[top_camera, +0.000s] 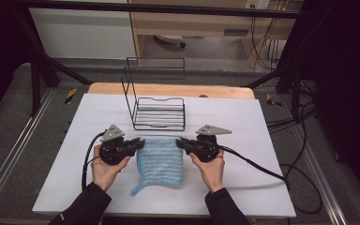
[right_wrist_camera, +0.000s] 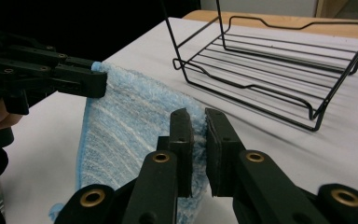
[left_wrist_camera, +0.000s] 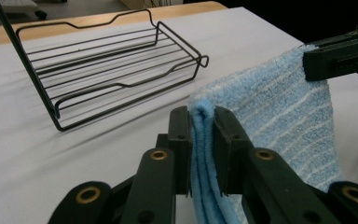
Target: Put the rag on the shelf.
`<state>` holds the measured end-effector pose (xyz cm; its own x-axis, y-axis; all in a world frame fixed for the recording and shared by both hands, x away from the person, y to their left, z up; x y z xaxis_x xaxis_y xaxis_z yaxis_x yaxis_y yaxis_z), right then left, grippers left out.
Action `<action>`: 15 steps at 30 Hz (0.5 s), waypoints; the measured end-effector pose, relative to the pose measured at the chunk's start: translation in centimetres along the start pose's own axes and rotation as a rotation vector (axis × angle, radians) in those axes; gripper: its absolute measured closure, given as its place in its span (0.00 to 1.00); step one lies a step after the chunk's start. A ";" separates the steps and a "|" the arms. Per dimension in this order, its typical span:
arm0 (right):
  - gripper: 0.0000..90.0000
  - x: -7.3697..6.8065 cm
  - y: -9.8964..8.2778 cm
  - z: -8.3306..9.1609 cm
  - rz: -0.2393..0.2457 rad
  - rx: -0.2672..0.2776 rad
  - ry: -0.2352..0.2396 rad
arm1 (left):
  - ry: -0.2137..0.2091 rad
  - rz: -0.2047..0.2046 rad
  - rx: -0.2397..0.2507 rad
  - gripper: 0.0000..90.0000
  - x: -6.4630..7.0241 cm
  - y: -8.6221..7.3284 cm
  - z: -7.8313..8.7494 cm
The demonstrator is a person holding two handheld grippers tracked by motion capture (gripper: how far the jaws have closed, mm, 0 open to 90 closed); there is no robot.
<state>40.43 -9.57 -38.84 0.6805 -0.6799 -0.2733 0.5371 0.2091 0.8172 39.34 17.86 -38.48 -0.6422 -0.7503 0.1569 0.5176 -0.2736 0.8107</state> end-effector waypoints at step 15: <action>0.92 -1.2 1.9 2.0 0.051 0.083 -0.007 | 0.004 -0.029 0.074 0.87 1.0 1.5 1.7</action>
<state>39.65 -9.80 -35.93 0.7023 -0.6749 -0.2266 0.4581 0.1847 0.8695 38.51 17.78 -36.15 -0.6538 -0.7453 0.1305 0.4557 -0.2502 0.8542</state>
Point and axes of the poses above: each handheld gripper's, and its own axes: z roughly backward along the jaws, y roughly out of its top, x roughly to its right, the point moved 2 cm from there along -z, roughly forward along the jaws, and after that the axes turned 6 degrees about -x, right-handed, at the moved point
